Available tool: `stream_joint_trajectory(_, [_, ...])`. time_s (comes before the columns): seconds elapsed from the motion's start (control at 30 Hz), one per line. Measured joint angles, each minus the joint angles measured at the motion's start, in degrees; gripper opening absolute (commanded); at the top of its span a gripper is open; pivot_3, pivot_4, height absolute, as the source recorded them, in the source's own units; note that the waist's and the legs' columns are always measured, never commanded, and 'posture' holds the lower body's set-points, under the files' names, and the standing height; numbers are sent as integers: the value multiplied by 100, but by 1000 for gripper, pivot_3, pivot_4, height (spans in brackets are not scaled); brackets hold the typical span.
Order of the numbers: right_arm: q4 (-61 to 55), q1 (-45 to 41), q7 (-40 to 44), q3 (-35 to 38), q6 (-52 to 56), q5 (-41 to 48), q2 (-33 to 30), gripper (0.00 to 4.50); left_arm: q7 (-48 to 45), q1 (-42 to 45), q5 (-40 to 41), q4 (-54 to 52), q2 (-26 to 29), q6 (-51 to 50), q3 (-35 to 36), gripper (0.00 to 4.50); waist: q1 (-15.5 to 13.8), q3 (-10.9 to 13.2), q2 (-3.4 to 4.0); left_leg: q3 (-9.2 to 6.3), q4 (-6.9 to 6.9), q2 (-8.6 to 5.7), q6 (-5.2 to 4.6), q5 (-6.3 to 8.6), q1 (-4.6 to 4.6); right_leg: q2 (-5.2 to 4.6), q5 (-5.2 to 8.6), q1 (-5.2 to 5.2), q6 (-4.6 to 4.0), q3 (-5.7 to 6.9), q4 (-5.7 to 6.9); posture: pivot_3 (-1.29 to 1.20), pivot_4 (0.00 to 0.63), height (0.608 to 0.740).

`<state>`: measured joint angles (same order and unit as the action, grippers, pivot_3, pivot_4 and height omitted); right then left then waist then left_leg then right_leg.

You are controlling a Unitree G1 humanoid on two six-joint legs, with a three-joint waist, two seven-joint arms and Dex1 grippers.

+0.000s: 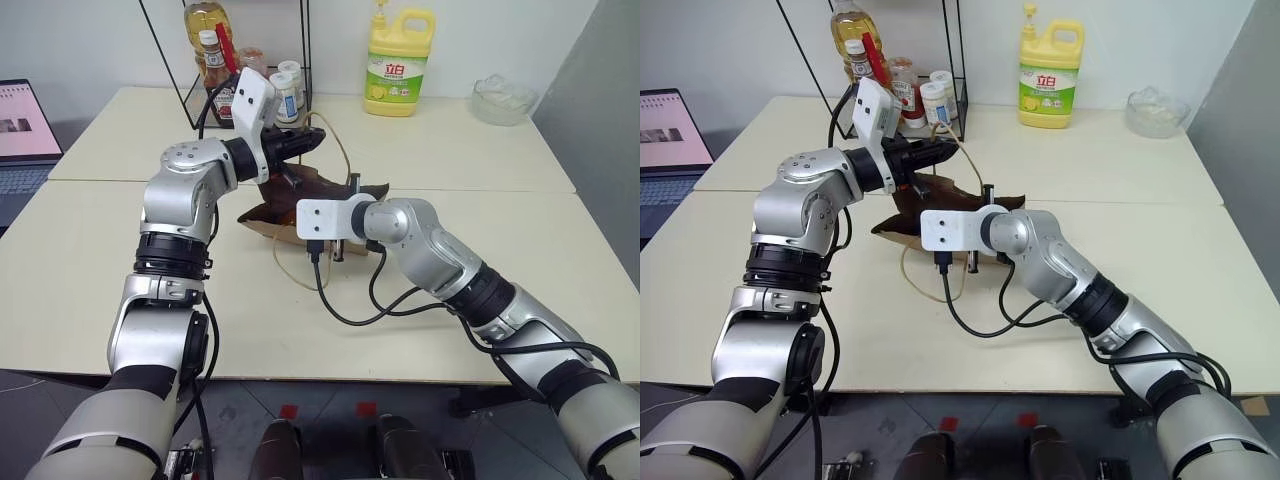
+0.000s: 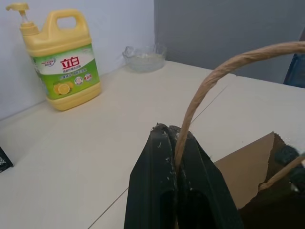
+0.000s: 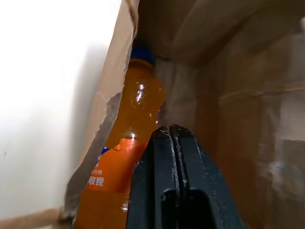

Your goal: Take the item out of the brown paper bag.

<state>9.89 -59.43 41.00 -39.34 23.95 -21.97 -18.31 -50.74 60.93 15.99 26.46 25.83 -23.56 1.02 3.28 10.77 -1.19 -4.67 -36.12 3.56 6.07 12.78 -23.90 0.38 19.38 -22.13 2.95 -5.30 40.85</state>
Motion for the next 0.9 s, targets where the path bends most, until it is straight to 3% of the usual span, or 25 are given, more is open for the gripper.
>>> stream_joint_trajectory(0.03, [113,-8,12,3,-41,-36,36,31,1,-11,1,-22,0,-1,7,0,2,0,0,0,0,0,0,0,1,0,0,0,0,0,1,0,150,740])
stream_joint_trajectory(0.13, [321,-67,62,27,-210,-135,72,607,2,-57,5,-100,0,-11,15,0,3,0,0,0,0,1,1,-1,2,0,0,0,0,0,2,0,150,740])
stream_joint_trajectory(0.5, [139,47,495,113,-330,-287,62,4388,8,-96,8,-152,-16,-95,54,0,2,0,0,-1,0,0,2,-1,1,0,0,0,0,1,2,0,150,740])
stream_joint_trajectory(0.9, [-90,212,909,117,-359,-523,-139,4455,30,-155,41,-196,-30,-97,95,0,-3,0,0,-1,-1,0,2,-1,1,0,0,1,0,1,2,0,150,740])
